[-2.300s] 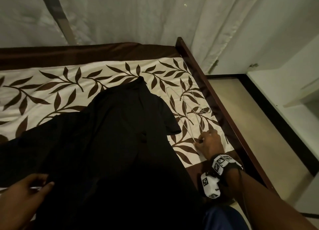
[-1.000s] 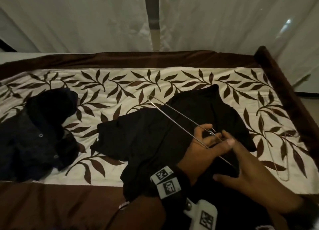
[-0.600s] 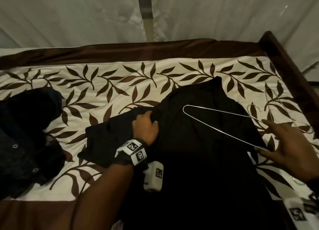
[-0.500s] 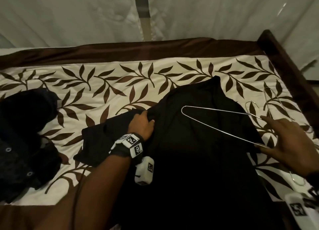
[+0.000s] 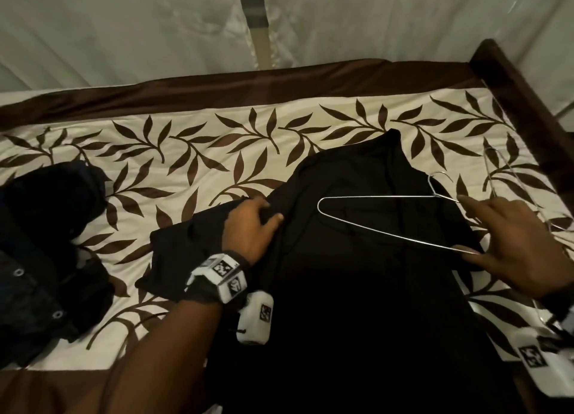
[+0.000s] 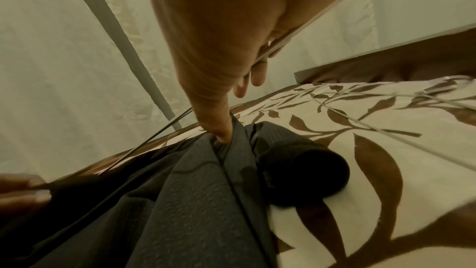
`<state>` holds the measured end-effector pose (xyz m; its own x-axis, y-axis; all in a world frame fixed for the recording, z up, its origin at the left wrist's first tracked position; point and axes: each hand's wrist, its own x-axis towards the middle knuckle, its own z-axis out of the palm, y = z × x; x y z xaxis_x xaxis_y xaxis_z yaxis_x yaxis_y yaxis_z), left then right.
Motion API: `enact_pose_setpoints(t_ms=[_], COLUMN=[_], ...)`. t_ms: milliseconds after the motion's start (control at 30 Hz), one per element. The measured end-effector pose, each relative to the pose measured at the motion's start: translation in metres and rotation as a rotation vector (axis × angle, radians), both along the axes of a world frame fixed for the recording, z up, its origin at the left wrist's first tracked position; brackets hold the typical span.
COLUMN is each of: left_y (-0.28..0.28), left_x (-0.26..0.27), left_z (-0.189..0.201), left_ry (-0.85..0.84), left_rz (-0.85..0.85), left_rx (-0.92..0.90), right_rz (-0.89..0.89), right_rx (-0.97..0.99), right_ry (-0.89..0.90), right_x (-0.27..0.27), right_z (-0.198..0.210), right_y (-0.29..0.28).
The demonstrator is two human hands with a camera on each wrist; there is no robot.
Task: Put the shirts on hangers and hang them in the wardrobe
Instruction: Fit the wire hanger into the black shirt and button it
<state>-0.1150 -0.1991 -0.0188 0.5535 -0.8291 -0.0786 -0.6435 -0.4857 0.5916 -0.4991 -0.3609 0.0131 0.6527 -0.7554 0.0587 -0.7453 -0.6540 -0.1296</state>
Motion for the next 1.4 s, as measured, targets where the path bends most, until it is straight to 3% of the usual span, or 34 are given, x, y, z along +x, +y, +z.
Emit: enact_pose_setpoints(t_ms=[100, 167, 267, 400, 433, 467, 567, 633, 700, 767, 867, 1000, 1067, 1200, 1300, 1400], left_y=[0.000, -0.001, -0.010, -0.029, -0.034, -0.038, -0.044, -0.044, -0.045, -0.047, -0.047, -0.046, -0.048, -0.050, -0.050, -0.048], left_x=[0.037, 0.053, 0.050, 0.014, 0.005, -0.003, -0.020, -0.029, -0.034, -0.031, -0.022, -0.011, -0.008, -0.008, -0.007, -0.004], left_z=[0.045, 0.069, 0.089, 0.087, 0.079, 0.069, 0.032, 0.010, -0.002, -0.008, -0.017, -0.026, -0.027, -0.030, -0.034, -0.035], left_ry=[0.265, 0.375, 0.525, 0.941, 0.916, 0.761, 0.136, -0.037, -0.143, -0.162, -0.145, -0.114, -0.099, -0.083, -0.062, -0.050], left_rz=[0.343, 0.436, 0.416, 0.252, 0.184, 0.078, -0.276, -0.387, -0.385, -0.323, -0.262, -0.209, -0.179, -0.137, -0.109, -0.090], left_rx=[-0.247, -0.326, -0.357, -0.348, -0.299, -0.198, 0.196, 0.335, 0.284, 0.185, 0.139, 0.162, 0.170, 0.179, 0.200, 0.187], right_rz=[0.036, 0.070, 0.137, 0.204, 0.205, 0.201, 0.170, 0.182, 0.203, 0.254, 0.259, -0.107, -0.234, -0.332, -0.389, -0.423], right_rx=[-0.063, -0.116, -0.136, -0.071, -0.049, -0.025, -0.008, -0.052, -0.092, -0.063, 0.187, 0.232, 0.313, 0.499, 0.624, 0.431], right_ry=[0.044, 0.059, 0.078, 0.092, 0.098, 0.102, 0.092, 0.079, 0.074, 0.078, 0.016, -0.272, -0.253, -0.009, -0.138, -0.316], right_x=[0.015, 0.033, 0.070, 0.136, 0.152, 0.166, 0.196, 0.206, 0.210, 0.210, 0.200, 0.174, 0.166, 0.167, 0.173, 0.169], right_z=[0.004, 0.003, -0.003, -0.018, -0.022, -0.025, -0.035, -0.038, -0.039, -0.036, -0.021, -0.019, -0.022, -0.030, -0.037, -0.037], right_y=[-0.012, -0.019, -0.027, -0.024, -0.021, -0.019, -0.012, -0.008, -0.007, -0.011, -0.024, -0.073, -0.097, -0.118, -0.124, -0.127])
